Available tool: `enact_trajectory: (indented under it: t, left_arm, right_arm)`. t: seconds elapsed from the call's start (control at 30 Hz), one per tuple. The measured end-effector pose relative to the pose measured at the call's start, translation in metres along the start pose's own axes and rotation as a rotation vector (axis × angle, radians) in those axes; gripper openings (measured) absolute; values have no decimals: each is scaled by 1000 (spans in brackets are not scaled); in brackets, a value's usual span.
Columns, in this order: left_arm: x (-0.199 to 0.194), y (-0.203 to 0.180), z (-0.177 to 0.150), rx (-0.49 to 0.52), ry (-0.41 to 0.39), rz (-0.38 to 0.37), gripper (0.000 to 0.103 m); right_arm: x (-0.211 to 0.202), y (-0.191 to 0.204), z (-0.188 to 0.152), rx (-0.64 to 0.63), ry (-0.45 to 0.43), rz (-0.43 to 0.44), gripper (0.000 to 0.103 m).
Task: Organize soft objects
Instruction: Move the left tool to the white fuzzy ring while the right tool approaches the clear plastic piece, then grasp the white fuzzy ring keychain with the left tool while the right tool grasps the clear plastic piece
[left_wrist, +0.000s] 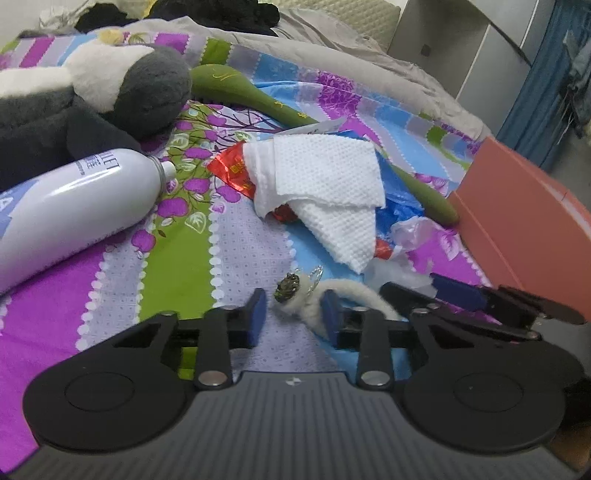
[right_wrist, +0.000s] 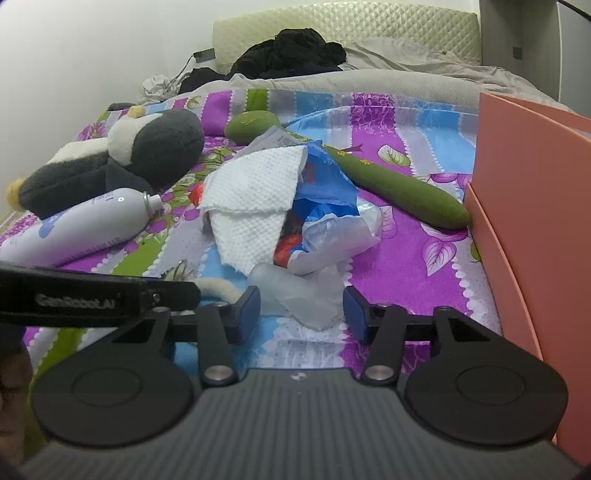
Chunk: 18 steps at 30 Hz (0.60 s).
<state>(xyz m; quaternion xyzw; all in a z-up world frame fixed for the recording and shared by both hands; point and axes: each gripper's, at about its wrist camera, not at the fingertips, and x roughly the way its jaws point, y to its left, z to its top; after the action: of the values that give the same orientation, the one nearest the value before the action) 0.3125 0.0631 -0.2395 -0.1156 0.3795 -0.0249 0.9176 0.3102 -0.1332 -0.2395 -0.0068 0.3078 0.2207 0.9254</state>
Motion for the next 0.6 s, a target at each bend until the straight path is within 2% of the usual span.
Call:
enact_trajectory:
  t: [0.03,0.13,0.23,0.27,0.3,0.37,0.6]
  left_arm:
    - [-1,0,-1,-1,-1,-4,25]
    - [-4,-2,-3,2,-6,12,21]
    - [-11,-6,-7,4,-16,28,17]
    - [-13,-6,-9,4,-19,30,15]
    - [-16,-6,-10,3,-21,31,14]
    - [-22,-6,-11,-9,-19,34,3]
    - [-46,-8,-21,0,-31,47,2]
  right_arm:
    - [-1,0,-1,1,-4,0,47]
    - [-4,0,-2,-3,-11,1,34]
    - [-6,2,-2,-22,2,-29,6]
    - [-7,2,-2,-29,13,-55,6]
    - [-9,0,-2,-23,19,-47,6]
    - [-13,-4,-3,-4,24,-34,6]
    - [-35,1,-9,-15,34,-32,6]
